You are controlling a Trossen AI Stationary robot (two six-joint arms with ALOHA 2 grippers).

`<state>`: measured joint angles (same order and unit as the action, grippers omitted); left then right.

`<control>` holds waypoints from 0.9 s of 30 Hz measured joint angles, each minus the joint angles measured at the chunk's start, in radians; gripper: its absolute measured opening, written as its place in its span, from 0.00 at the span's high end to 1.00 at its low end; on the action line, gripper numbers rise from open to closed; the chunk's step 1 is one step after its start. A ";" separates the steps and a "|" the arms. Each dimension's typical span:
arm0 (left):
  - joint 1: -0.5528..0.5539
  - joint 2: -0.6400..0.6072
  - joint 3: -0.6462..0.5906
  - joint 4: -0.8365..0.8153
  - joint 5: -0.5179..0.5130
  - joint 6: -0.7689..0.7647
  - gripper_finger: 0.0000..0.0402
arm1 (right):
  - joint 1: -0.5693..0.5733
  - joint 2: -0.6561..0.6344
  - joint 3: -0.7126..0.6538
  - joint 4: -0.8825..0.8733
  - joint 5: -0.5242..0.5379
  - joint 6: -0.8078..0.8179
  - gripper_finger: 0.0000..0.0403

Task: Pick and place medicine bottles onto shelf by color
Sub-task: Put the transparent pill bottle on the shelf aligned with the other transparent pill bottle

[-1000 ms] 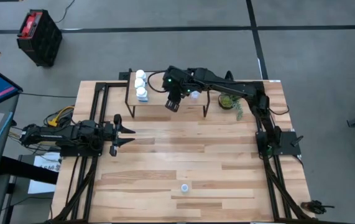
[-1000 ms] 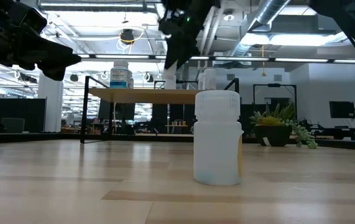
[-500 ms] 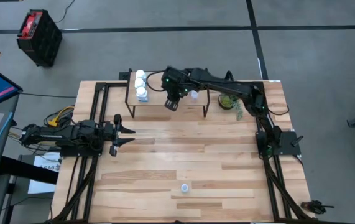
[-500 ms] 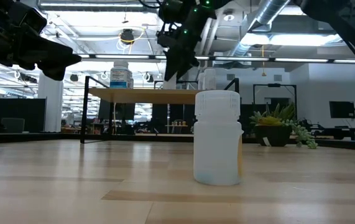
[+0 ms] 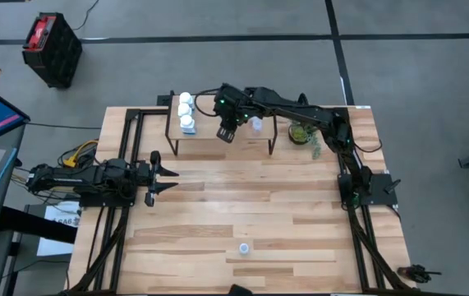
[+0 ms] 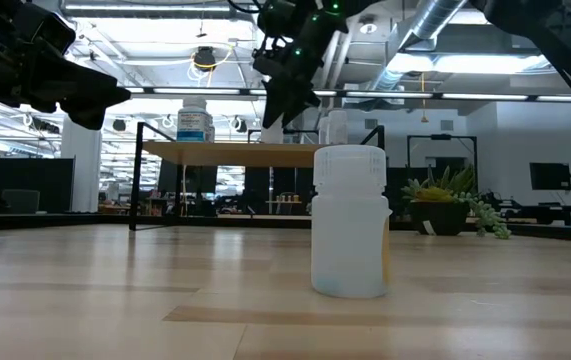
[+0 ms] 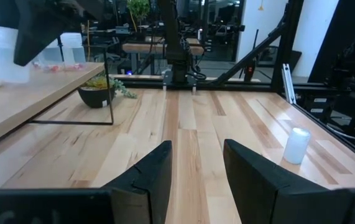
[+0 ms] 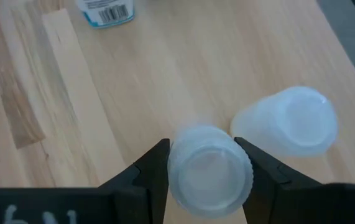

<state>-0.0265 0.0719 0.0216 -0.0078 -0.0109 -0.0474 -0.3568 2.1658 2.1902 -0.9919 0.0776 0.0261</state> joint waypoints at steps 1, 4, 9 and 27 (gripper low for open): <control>0.000 0.000 0.000 0.000 0.000 0.000 0.67 | -0.004 0.000 0.000 0.004 0.000 0.000 0.59; 0.000 0.000 0.000 0.000 0.000 0.000 0.67 | -0.018 0.000 0.000 0.007 0.000 0.000 0.60; 0.000 0.000 0.000 0.000 0.000 0.000 0.67 | -0.038 0.000 0.000 0.006 0.000 0.000 0.60; 0.000 0.000 0.000 0.000 0.000 0.001 0.67 | -0.043 0.000 0.000 0.011 -0.003 -0.008 0.57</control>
<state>-0.0265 0.0719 0.0216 -0.0079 -0.0109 -0.0467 -0.4002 2.1658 2.1902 -0.9813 0.0748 0.0181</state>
